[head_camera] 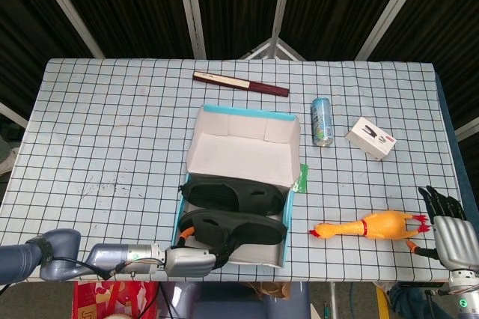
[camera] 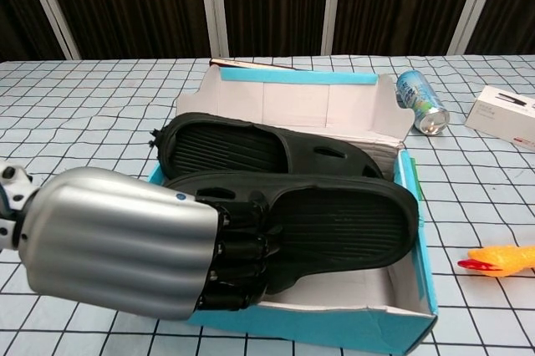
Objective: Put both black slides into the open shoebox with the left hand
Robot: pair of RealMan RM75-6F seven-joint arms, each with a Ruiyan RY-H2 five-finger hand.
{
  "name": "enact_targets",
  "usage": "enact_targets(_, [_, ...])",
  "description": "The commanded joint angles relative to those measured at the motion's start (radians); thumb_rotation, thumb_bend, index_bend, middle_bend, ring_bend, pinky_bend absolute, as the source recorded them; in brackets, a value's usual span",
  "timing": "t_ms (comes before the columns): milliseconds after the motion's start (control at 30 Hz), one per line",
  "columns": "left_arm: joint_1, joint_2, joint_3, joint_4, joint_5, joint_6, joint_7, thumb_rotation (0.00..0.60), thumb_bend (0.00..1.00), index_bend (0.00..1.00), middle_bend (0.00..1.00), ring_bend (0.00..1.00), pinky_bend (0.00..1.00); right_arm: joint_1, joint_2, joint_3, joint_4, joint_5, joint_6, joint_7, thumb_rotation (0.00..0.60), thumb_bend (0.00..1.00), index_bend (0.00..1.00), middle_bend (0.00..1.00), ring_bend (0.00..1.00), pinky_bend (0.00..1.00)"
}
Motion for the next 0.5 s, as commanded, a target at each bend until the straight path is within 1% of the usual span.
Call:
enact_targets(33, [0.001,-0.001,0.004,-0.002,-0.011,-0.007,-0.007,0.6,0.54,0.32,0.49,0.2,0.33,0.0,0.0,-0.001,0.0,-0.002,0.0,0.0,0.6,0.16,0.0,0.05,0.09,0.07])
enact_targets(500, [-0.007,-0.044,0.018,0.013,-0.067,-0.054,-0.042,0.6,0.55,0.32,0.48,0.21,0.36,-0.003,0.003,0.0,0.0,-0.003,0.004,0.007,0.6,0.16,0.0,0.05,0.09,0.07])
